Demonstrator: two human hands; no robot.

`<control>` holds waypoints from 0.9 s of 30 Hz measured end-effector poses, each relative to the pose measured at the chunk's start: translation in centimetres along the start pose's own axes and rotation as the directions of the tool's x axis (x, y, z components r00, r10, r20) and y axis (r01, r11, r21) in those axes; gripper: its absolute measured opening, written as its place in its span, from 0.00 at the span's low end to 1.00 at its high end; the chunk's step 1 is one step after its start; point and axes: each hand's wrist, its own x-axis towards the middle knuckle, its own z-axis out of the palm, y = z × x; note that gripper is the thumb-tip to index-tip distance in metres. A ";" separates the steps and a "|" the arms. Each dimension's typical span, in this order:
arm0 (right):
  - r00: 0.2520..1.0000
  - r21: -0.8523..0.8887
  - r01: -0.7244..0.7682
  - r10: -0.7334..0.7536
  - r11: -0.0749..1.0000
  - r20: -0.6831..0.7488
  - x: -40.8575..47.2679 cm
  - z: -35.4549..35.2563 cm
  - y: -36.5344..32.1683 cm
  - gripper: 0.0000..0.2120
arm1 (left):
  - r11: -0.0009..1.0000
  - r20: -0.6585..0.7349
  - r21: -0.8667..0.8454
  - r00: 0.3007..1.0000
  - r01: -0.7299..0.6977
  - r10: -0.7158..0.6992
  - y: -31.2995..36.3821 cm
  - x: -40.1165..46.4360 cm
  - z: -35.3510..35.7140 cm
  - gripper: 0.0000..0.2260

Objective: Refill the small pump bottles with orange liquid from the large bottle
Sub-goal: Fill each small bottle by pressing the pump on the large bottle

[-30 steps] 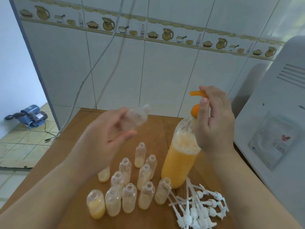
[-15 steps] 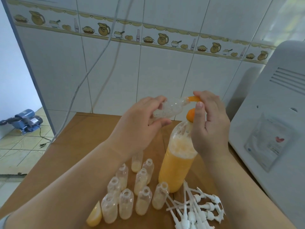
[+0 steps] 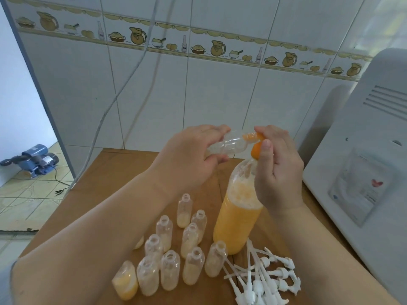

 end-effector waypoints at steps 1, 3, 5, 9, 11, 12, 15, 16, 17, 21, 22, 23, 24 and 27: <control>1.000 0.005 -0.015 0.015 1.000 0.014 0.3 -0.4 -0.3 0.22 | 1.000 -0.014 0.016 1.000 -0.011 0.012 0.0 0.2 -0.3 0.24; 1.000 0.013 -0.018 0.018 1.000 0.013 0.9 -1.0 -0.7 0.24 | 0.999 -0.049 0.015 0.998 -0.028 0.029 0.1 0.6 -0.9 0.24; 0.999 0.024 0.008 -0.007 1.000 -0.036 0.8 -1.1 -0.7 0.23 | 0.999 -0.058 -0.013 0.998 -0.030 0.029 0.4 0.6 -0.9 0.24; 0.996 0.019 0.024 -0.022 1.000 -0.091 -0.2 -0.1 0.1 0.20 | 0.999 -0.022 -0.040 1.000 -0.023 0.022 0.4 0.5 -0.1 0.24; 0.999 0.009 0.018 -0.018 1.000 -0.040 0.0 -0.3 0.2 0.21 | 0.999 -0.006 -0.029 1.000 -0.016 0.016 0.2 0.5 -0.1 0.24; 1.000 0.007 0.022 -0.022 1.000 -0.012 0.3 -0.5 0.1 0.21 | 1.000 -0.007 -0.016 1.000 -0.018 0.018 0.1 0.5 -0.4 0.24; 0.998 0.012 0.062 -0.062 0.998 -0.020 1.0 -1.0 -0.3 0.22 | 0.998 -0.039 0.016 0.998 -0.056 0.056 0.1 0.8 -1.1 0.23; 0.997 0.011 0.068 -0.067 0.998 -0.045 0.9 -0.9 -0.3 0.22 | 0.998 -0.047 0.023 0.997 -0.061 0.062 0.3 0.8 -1.1 0.23; 0.995 0.012 0.065 -0.064 0.998 -0.073 0.8 -0.7 -0.2 0.21 | 0.998 -0.047 0.025 0.997 -0.059 0.060 0.5 0.8 -1.0 0.23; 0.992 0.029 0.041 -0.038 0.999 -0.118 -0.2 0.7 0.4 0.19 | 1.000 0.003 0.012 1.000 -0.015 0.015 0.4 0.3 0.0 0.23; 0.995 0.025 0.038 -0.035 0.999 -0.098 -0.2 0.7 0.4 0.19 | 1.000 0.014 0.016 1.000 -0.006 0.006 0.2 0.2 0.0 0.23; 0.997 0.021 0.033 -0.032 0.999 -0.073 -0.1 0.7 0.4 0.19 | 1.000 0.017 0.024 1.000 -0.005 0.004 0.1 0.2 0.0 0.23; 0.998 0.020 0.029 -0.028 0.999 -0.050 0.1 0.6 0.2 0.20 | 0.999 0.011 0.032 1.000 -0.010 0.010 0.0 0.2 -0.2 0.23; 0.998 0.015 0.037 -0.036 0.999 -0.054 0.8 0.0 -0.4 0.21 | 0.999 -0.016 0.034 0.999 -0.030 0.031 0.2 0.6 -0.9 0.23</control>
